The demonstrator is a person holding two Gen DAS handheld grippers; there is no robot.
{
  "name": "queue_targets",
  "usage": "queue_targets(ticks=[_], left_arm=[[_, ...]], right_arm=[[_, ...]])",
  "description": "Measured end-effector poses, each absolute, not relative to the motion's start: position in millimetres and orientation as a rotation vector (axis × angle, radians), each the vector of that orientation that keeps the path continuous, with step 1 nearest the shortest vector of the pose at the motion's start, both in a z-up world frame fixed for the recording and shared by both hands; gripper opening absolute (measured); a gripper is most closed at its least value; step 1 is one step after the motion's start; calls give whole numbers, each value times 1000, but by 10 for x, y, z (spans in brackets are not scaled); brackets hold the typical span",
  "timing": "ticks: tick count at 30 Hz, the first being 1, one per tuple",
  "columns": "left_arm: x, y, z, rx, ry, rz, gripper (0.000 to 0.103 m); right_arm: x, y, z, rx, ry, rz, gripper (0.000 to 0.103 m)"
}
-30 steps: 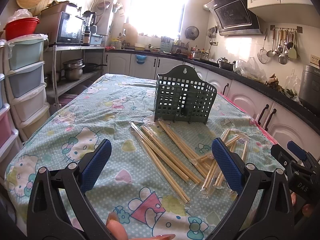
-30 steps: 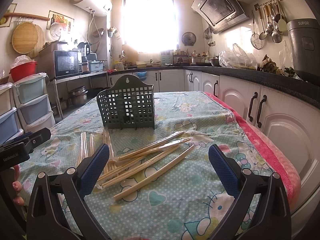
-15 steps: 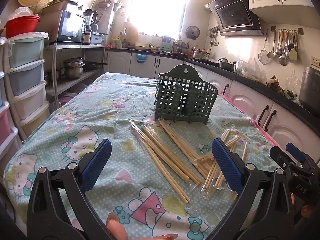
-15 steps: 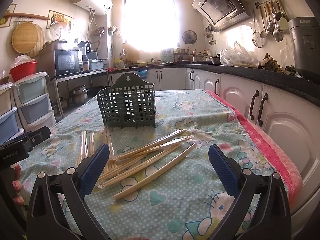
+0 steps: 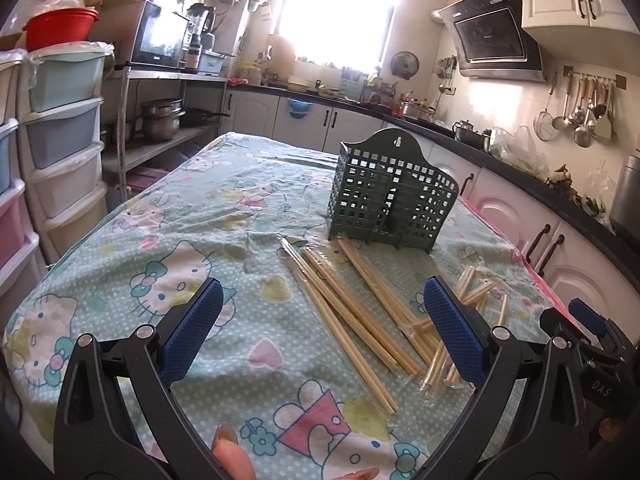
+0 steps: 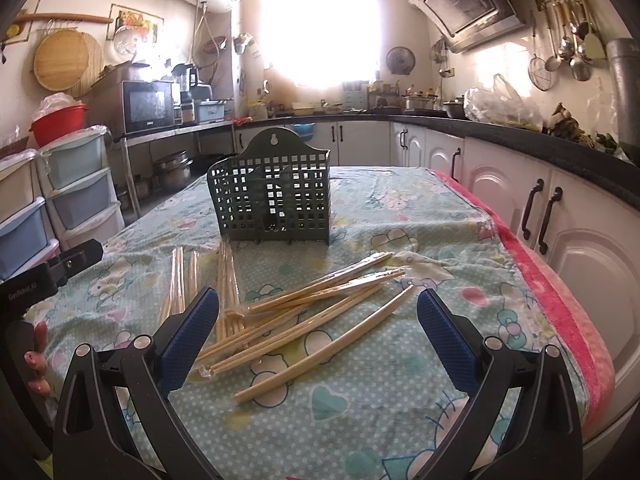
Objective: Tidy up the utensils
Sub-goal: 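Lower the left tool onto a wrapped chopstick and close its fingers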
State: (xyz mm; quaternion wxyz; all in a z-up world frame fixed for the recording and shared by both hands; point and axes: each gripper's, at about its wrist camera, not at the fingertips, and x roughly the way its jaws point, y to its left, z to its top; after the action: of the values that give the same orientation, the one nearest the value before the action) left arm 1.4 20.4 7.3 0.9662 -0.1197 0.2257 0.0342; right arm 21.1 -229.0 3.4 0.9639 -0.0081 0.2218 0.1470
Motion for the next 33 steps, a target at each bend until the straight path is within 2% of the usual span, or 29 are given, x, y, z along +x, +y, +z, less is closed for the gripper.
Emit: queue_targets(ticks=[21, 33], left_arm=[[291, 422, 175, -268, 474, 99, 93], [747, 470, 82, -311, 601, 16, 93]], right_arm=[[657, -2316, 185, 25, 514, 354, 97], [951, -2399, 245, 35, 543, 353, 97]])
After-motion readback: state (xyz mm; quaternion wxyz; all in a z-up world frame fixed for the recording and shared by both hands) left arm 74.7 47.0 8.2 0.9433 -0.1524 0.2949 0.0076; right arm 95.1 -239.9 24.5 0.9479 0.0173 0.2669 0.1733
